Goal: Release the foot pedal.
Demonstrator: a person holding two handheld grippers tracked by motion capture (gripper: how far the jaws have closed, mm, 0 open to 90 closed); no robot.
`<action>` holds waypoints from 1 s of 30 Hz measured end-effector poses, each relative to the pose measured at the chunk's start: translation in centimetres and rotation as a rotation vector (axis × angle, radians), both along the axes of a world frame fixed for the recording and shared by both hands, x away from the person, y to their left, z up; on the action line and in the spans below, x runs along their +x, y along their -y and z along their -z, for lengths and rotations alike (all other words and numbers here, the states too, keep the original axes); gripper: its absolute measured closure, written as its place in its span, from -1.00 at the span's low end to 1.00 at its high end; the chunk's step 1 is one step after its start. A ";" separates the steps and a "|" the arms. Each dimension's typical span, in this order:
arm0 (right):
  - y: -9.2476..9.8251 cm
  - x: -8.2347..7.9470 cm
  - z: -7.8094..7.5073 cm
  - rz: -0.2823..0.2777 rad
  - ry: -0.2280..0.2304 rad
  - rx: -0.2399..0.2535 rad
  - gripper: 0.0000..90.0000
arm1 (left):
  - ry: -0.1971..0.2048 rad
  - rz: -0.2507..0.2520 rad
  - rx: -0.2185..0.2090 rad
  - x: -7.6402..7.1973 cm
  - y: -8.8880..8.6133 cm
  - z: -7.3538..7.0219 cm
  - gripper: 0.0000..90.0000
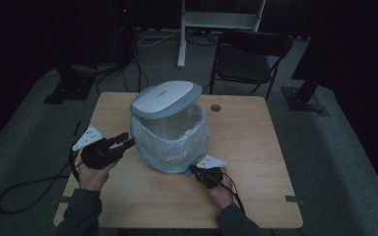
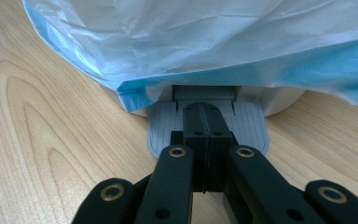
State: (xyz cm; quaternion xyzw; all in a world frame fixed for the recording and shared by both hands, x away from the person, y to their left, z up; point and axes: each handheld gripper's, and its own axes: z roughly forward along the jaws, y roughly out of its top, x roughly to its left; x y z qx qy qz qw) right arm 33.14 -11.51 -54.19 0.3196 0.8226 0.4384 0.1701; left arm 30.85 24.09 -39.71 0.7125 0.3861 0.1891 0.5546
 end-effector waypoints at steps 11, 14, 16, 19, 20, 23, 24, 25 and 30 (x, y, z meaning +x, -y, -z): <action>0.0 -0.1 0.0 0.004 0.003 0.001 1.00 | -0.048 -0.026 0.032 0.5 -0.4 3.3 0.38; 0.0 -0.1 0.0 0.004 0.007 -0.003 1.00 | -0.060 -0.038 0.041 0.6 -0.4 4.0 0.38; 0.0 -0.1 -0.1 0.005 0.007 -0.003 1.00 | -0.071 -0.042 0.045 0.6 -0.4 4.5 0.38; -0.1 -0.1 -0.1 0.003 0.010 -0.005 1.00 | -0.087 -0.046 0.054 0.7 -0.3 5.2 0.38; -0.1 -0.1 -0.1 0.004 0.011 -0.005 1.00 | -0.092 -0.049 0.059 0.7 -0.2 5.5 0.38; 0.0 -0.1 -0.1 0.003 0.012 -0.005 1.00 | -0.099 -0.051 0.064 0.8 -0.1 5.9 0.38; 0.0 -0.1 -0.1 0.003 0.011 -0.004 1.00 | -0.104 -0.052 0.066 0.9 -0.1 6.1 0.38; 0.0 -0.1 -0.2 0.003 0.010 -0.003 1.00 | -0.107 -0.053 0.066 1.0 -0.1 6.2 0.38; 0.0 -0.2 -0.4 0.005 0.016 -0.007 1.00 | -0.124 -0.055 0.070 1.2 0.1 7.0 0.38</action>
